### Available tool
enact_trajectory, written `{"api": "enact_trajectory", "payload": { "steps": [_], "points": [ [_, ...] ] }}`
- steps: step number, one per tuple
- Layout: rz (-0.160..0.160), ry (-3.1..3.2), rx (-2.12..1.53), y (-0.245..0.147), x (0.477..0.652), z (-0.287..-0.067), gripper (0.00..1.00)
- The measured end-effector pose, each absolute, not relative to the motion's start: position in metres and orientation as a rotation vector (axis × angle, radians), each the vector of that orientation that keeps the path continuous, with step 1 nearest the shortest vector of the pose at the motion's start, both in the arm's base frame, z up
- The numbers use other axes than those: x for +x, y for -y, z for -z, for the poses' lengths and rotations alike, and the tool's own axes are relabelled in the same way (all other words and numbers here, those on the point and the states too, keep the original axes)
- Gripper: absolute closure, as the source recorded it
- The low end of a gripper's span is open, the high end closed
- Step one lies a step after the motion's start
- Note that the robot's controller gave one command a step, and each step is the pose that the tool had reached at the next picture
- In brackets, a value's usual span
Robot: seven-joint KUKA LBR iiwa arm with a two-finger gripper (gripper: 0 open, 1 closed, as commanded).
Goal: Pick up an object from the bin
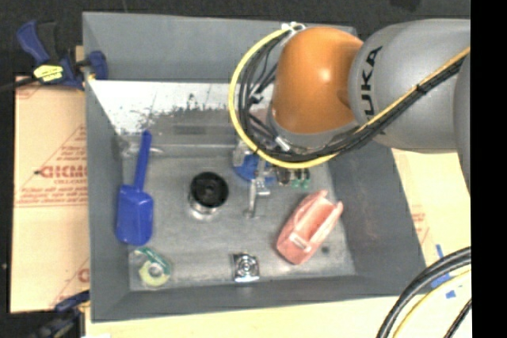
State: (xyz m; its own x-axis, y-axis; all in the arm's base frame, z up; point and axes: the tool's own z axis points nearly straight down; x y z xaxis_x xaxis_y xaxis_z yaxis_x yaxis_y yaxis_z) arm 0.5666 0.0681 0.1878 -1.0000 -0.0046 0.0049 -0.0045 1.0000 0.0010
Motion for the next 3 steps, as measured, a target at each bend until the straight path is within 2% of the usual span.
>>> {"api": "enact_trajectory", "payload": {
  "steps": [1,2,3],
  "points": [
    [0.003,3.145,0.003,-0.068,0.568,-0.193,0.0],
    [0.001,3.11,0.486,-0.085,0.597,-0.092,0.0],
    [0.004,3.128,0.373,-0.089,0.598,-0.149,0.0]
  ]
}}
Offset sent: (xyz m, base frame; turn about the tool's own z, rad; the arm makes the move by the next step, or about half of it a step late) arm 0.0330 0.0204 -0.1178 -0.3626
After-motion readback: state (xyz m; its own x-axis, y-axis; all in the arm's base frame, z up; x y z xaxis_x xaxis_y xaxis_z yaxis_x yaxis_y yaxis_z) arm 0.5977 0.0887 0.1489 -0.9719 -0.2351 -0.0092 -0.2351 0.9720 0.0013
